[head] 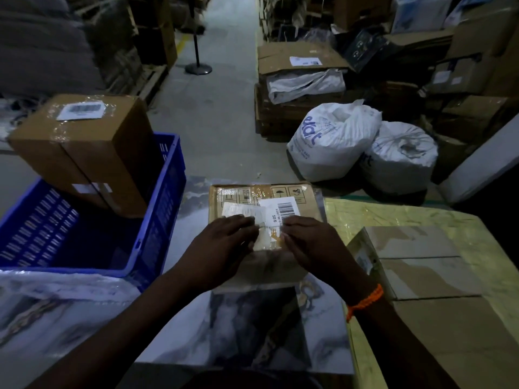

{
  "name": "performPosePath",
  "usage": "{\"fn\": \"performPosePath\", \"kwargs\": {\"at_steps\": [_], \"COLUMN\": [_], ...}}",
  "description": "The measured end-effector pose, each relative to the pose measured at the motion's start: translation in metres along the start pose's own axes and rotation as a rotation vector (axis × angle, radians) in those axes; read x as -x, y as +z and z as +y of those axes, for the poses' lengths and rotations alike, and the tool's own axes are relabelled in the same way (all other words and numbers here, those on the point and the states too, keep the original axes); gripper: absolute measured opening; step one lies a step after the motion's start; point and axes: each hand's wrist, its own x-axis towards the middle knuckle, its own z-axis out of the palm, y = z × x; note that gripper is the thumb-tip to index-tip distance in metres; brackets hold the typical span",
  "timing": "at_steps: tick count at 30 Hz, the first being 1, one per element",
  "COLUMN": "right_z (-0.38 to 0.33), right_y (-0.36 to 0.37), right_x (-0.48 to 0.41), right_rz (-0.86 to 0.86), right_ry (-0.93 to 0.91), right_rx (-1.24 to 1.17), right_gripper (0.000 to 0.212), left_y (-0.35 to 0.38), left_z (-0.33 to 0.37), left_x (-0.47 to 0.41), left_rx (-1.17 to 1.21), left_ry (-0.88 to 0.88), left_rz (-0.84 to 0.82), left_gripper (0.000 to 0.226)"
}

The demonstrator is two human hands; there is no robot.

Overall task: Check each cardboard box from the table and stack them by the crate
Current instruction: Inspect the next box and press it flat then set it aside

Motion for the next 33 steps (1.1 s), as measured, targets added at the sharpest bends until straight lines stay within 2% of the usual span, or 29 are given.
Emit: {"fn": "performPosePath", "kwargs": {"at_steps": [4, 6, 9, 13, 16, 18, 20, 22, 24, 27, 30, 33], "right_z": [0.004, 0.004, 0.007, 0.012, 0.013, 0.02, 0.03, 0.037, 0.047, 0.057, 0.056, 0.061], "right_y": [0.002, 0.008, 0.01, 0.005, 0.008, 0.007, 0.001, -0.004, -0.001, 0.001, -0.011, -0.013], "right_x": [0.015, 0.013, 0.007, 0.006, 0.001, -0.007, -0.018, -0.029, -0.037, -0.041, -0.041, -0.038], "right_rz": [0.108, 0.124, 0.114, 0.14, 0.217, 0.23, 0.135, -0.007, -0.03, 0.052, 0.186, 0.364], "right_ry": [0.0, 0.021, 0.057, 0.106, 0.249, 0.402, 0.563, 0.68, 0.731, 0.734, 0.745, 0.836], "right_rx": [-0.008, -0.019, -0.055, -0.087, -0.013, -0.009, -0.202, -0.532, -0.67, -0.689, -0.689, -0.747], "right_gripper": [0.013, 0.007, 0.012, 0.015, 0.036, 0.051, 0.062, 0.065, 0.072, 0.077, 0.07, 0.061], "left_y": [0.002, 0.003, 0.003, 0.006, 0.013, 0.013, 0.015, 0.018, 0.024, 0.013, 0.007, 0.011], "left_z": [-0.002, -0.003, -0.002, -0.002, -0.002, -0.008, -0.025, -0.044, -0.058, -0.042, -0.026, -0.022], "left_x": [0.009, 0.005, -0.002, -0.005, -0.007, -0.014, -0.024, -0.032, -0.036, -0.048, -0.058, -0.06], "left_rx": [0.133, 0.167, 0.206, 0.228, 0.139, 0.175, 0.369, 0.576, 0.672, 0.767, 0.787, 0.842], "left_ry": [-0.048, -0.082, -0.117, -0.142, -0.17, -0.325, -0.529, -0.693, -0.768, -0.73, -0.697, -0.627], "left_rz": [0.029, 0.016, 0.019, 0.119, 0.281, 0.308, 0.247, 0.199, 0.148, 0.166, 0.253, 0.349], "left_gripper": [0.047, 0.048, 0.052, 0.043, 0.035, 0.051, 0.07, 0.08, 0.089, 0.089, 0.079, 0.081]}}
